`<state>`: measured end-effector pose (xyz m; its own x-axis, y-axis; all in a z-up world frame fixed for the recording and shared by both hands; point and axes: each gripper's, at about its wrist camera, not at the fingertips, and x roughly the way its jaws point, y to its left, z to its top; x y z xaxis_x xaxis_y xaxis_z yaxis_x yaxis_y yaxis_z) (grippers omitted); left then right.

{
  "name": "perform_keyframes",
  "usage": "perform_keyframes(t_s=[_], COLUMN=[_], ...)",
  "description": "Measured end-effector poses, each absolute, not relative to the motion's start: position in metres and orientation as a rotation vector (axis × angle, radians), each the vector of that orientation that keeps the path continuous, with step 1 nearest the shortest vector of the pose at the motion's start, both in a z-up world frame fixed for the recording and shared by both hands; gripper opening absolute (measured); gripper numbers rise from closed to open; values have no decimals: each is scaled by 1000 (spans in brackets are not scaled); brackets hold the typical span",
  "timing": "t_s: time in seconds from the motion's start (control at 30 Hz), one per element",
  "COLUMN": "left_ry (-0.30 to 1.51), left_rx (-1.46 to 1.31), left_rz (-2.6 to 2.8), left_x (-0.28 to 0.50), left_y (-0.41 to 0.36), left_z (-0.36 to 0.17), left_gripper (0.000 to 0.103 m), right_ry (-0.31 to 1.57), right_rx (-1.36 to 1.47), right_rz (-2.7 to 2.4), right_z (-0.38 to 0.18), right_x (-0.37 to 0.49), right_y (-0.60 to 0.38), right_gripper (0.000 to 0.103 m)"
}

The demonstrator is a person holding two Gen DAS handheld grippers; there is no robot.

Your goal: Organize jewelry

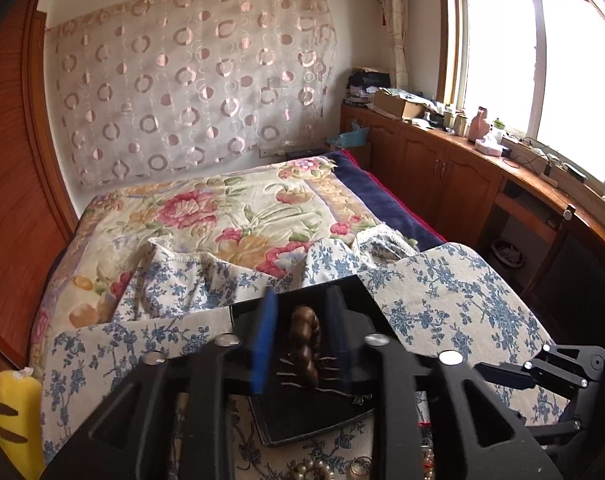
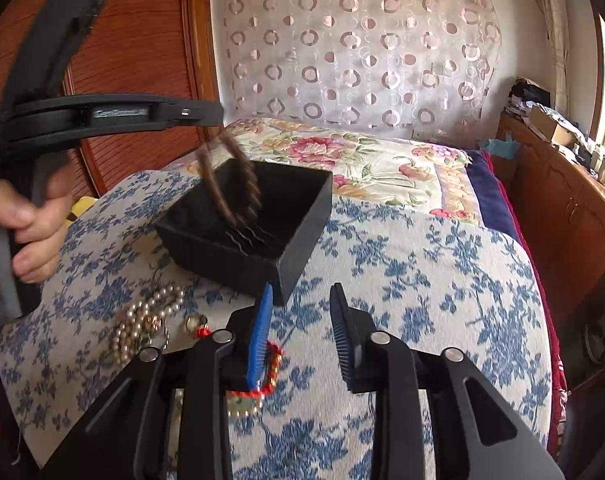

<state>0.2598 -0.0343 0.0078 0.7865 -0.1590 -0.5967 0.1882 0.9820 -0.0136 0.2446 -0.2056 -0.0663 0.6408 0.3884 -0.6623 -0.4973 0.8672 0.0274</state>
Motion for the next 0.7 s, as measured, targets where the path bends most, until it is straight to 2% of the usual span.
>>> perform_keyframes(t_s=[0.17,0.27,0.7], left_ry=[650,651,716], left_rx=[60,73,69], left_rz=[-180,-188,-213], left_x=[244,224,153], left_y=[-33,-32,-11], left_z=[1,-3,-37], left_gripper=[34,40,41], right_ry=[718,719,785], right_rx=[-153,-155,-160], right_rz=[537,558,626], right_z=[-70,-72,-96], right_x=[228,216,171], right_y=[-208,-204,-201], right_gripper=[37,37,37])
